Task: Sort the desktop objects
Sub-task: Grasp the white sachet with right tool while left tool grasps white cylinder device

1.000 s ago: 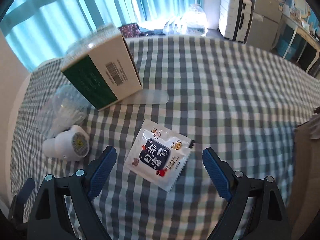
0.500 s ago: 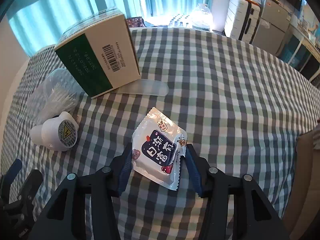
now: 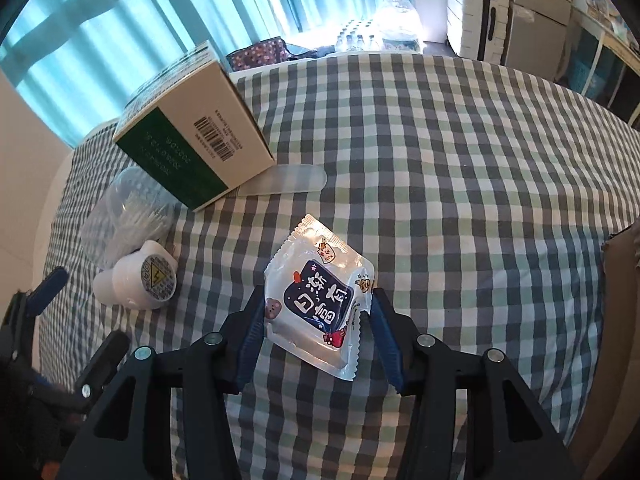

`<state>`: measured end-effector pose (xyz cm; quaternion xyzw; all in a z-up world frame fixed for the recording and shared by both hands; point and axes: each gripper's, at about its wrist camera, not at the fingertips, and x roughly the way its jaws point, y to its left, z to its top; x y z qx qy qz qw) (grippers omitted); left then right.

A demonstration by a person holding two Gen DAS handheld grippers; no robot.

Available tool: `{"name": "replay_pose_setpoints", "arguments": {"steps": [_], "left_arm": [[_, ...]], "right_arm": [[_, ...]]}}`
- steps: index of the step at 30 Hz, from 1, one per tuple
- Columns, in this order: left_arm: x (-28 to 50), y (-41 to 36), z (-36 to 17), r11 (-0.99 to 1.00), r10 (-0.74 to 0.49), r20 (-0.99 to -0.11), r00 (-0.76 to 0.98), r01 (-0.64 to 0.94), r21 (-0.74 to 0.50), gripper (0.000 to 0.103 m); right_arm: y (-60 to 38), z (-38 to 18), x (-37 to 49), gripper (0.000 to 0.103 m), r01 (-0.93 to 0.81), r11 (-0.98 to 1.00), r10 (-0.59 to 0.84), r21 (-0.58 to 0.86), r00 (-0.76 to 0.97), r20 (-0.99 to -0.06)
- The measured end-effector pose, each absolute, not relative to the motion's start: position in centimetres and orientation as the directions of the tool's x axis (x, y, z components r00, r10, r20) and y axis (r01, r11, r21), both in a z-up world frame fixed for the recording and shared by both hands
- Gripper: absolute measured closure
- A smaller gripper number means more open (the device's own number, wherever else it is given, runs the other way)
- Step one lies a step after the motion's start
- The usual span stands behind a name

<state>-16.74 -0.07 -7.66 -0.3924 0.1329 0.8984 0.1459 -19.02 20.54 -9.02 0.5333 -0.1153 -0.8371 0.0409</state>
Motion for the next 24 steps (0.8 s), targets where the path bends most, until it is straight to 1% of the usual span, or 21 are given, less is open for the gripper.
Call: {"name": "replay_pose_setpoints", "arguments": {"steps": [6,8,10,14,18,20,21,24], "left_arm": [[-18.9,-0.1,-8.4,-0.924,0.212,-0.794,-0.570,-0.382,0.028,0.000],[-18.9,0.2,-8.5,-0.922,0.223,-0.798,-0.560,-0.388,0.015,0.000],[-18.8,0.6,-8.9,-0.909,0.250,-0.820,-0.514,-0.417,-0.016,0.000],[-17.8,1.8,-9.5,-0.891,0.269,-0.866,-0.422,-0.451,-0.057,0.000],[-15.3,3.0,-8.5,-0.839,0.363,-0.863,-0.351,-0.525,-0.140,0.000],[-14.8,3.7,-8.0,-0.832,0.360,-0.858,-0.367,-0.542,-0.118,0.000],[-14.9,4.1,-8.1,-0.842,0.321,-0.864,-0.388,-0.534,-0.073,0.000],[-16.3,4.3,-9.2,-0.869,0.232,-0.888,-0.397,-0.494,-0.006,0.000]], "right_arm": [[21.1,-9.4,-20.2,0.052,-0.063,-0.968,-0.197,0.244,-0.418,-0.887],[20.7,-9.5,-20.7,0.052,-0.063,-0.968,-0.195,0.243,-0.420,-0.886],[21.0,-9.6,-20.8,0.052,-0.067,-0.963,-0.209,0.259,-0.416,-0.885],[21.5,-9.3,-20.2,0.052,-0.083,-0.957,-0.219,0.277,-0.416,-0.883],[21.9,-8.8,-19.9,0.052,-0.091,-0.955,-0.219,0.283,-0.428,-0.877],[22.2,-8.6,-19.6,0.052,-0.088,-0.953,-0.225,0.288,-0.430,-0.874],[22.3,-8.4,-19.6,0.052,-0.089,-0.953,-0.225,0.290,-0.433,-0.873],[22.4,-8.3,-19.5,0.052,-0.086,-0.950,-0.235,0.299,-0.434,-0.870]]}}
